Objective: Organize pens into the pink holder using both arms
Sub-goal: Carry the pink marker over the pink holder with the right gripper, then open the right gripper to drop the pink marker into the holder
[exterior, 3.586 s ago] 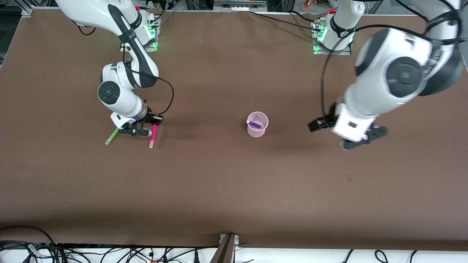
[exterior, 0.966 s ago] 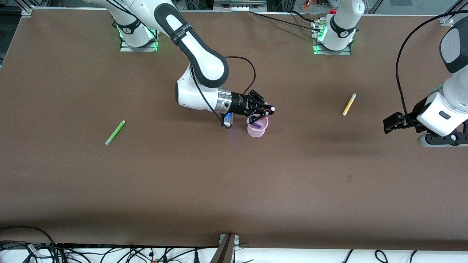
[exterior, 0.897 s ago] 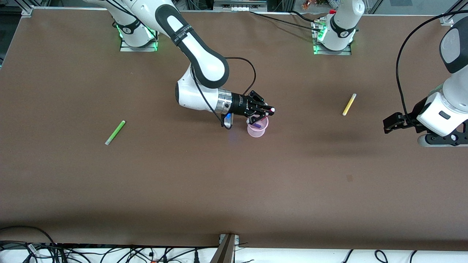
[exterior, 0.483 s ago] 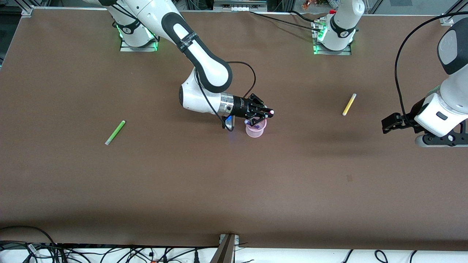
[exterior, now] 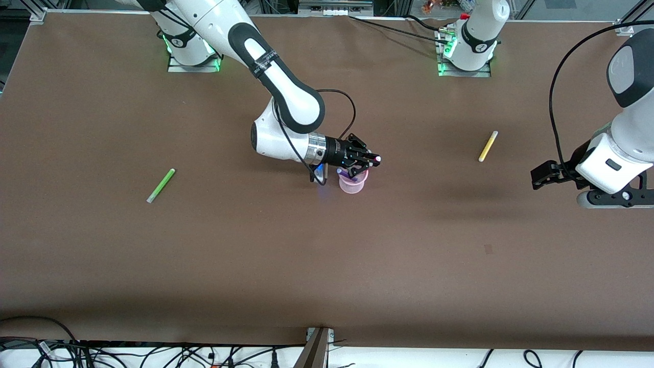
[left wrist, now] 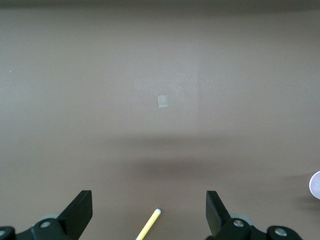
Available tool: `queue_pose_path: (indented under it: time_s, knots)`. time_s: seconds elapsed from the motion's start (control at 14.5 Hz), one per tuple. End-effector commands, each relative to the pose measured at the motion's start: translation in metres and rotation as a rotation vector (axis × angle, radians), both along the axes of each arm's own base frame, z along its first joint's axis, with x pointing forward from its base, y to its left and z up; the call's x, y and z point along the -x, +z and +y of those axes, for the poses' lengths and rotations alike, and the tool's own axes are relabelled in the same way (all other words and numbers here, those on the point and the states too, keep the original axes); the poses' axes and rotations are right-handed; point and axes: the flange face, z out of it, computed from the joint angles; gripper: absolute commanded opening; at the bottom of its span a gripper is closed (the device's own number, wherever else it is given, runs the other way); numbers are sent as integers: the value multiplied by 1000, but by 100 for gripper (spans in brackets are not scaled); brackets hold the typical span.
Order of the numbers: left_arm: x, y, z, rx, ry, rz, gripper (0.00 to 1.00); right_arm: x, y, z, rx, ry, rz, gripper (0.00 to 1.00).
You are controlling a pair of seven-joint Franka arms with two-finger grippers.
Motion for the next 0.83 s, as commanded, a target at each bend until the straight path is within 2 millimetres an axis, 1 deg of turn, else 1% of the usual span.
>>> queue_pose_path:
  time_s: [0.0,0.07,0.21,0.34,0.41,0.55,0.76]
  knots:
    - [-1,4,-1,-4,-23,-12,100,-3,2,6,-14,4,-46,81]
    - [-1,4,-2,-4,-24,-12,100,-4,5,6,-14,11,-64,99]
    - [-1,5,-2,-2,-22,-12,100,-6,9,5,-16,14,-71,99]
    - [-1,5,-3,-2,-21,-12,100,-11,21,2,-25,10,-81,99]
    - [-1,4,-3,-2,-21,-11,100,-14,34,1,-27,14,-101,99]
    - [-1,5,-3,-2,-21,-12,100,-19,62,-3,20,81,-199,99]
    - [-1,5,-4,0,-21,-12,100,-29,99,-20,116,210,-348,99]
